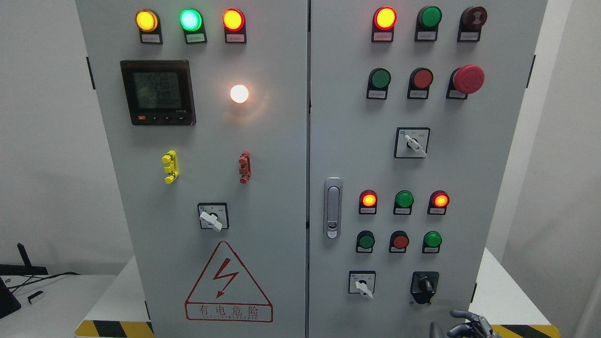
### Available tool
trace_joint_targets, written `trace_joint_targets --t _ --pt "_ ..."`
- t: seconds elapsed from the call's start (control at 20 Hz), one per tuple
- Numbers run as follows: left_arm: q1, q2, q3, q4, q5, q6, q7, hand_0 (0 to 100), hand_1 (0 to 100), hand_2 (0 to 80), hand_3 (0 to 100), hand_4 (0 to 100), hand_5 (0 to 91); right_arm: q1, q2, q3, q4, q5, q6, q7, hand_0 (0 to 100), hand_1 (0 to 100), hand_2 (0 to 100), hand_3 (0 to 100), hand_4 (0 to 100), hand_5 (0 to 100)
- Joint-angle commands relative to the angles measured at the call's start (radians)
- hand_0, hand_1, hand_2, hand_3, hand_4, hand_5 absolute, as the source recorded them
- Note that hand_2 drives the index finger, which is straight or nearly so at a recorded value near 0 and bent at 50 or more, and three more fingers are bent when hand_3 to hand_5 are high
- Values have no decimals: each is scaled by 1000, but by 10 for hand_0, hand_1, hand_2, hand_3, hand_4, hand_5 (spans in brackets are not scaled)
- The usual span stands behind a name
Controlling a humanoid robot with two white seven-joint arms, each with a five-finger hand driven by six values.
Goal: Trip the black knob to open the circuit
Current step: 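Raise the right hand up toward the black rotary knob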
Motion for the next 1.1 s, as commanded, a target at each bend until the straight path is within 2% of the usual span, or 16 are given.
trace_joint_targets --t 0.0,0.65,0.8,1.05 --pt "0 -1 0 1 -31 0 0 120 389 0 0 0 0 -26 8 1 40 6 4 -1 213 746 422 716 707 822" --pt "0 -1 0 -1 -31 0 0 120 389 0 0 0 0 -54 8 -8 71 7 7 -11 218 742 417 714 705 814" --pt "0 1 0 1 -31 0 0 120 389 0 0 0 0 -60 8 -9 71 6 47 -11 220 743 417 714 704 813" --pt "0 1 0 -1 -31 0 0 120 389 0 0 0 0 -72 8 -12 71 7 51 -11 224 743 416 714 704 813"
